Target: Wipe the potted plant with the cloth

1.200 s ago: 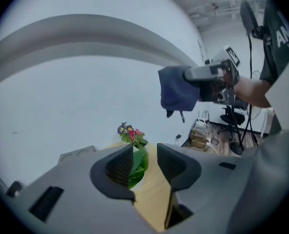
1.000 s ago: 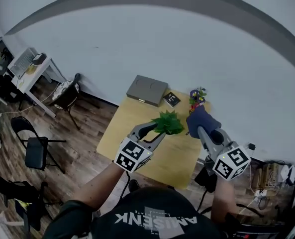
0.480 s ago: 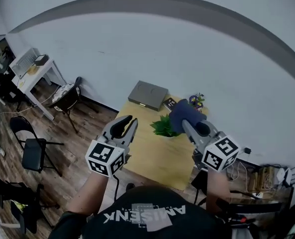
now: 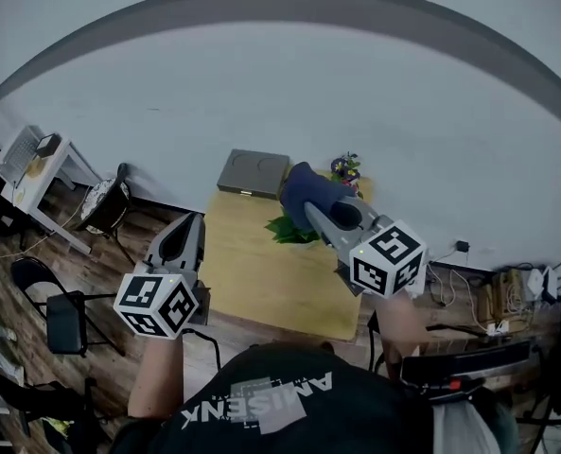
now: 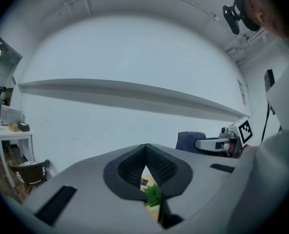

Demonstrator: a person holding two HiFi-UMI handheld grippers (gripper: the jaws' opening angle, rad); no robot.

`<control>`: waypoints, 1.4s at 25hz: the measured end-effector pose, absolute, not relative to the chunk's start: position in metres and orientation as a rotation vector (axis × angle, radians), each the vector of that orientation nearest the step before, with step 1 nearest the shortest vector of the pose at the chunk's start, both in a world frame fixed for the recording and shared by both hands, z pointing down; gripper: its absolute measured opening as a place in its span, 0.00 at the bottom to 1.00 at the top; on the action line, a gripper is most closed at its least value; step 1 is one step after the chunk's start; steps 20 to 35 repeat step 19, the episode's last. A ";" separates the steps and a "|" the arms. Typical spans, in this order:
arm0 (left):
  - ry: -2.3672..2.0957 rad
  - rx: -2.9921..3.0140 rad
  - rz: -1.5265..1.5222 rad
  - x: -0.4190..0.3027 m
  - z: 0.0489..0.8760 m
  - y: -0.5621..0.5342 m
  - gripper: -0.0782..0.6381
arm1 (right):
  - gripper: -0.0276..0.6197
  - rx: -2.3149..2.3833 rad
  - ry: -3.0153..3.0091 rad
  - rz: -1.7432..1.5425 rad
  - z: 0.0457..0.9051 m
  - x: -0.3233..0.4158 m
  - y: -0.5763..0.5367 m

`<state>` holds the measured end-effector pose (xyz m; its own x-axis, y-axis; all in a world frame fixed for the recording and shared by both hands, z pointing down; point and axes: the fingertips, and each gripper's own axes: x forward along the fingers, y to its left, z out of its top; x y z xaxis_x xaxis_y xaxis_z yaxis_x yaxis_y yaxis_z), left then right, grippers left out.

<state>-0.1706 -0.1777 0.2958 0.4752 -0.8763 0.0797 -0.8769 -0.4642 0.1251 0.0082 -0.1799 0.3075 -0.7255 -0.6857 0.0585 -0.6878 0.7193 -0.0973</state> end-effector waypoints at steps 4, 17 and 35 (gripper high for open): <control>-1.528 2.557 0.004 -0.175 0.292 -0.176 0.11 | 0.09 1.158 -2.878 0.177 0.313 0.005 -0.177; -1.539 2.592 0.066 -0.170 0.290 -0.174 0.11 | 0.09 1.192 -2.850 0.184 0.320 0.007 -0.175; -1.539 2.593 0.066 -0.169 0.289 -0.173 0.11 | 0.09 1.188 -2.846 0.186 0.322 0.006 -0.173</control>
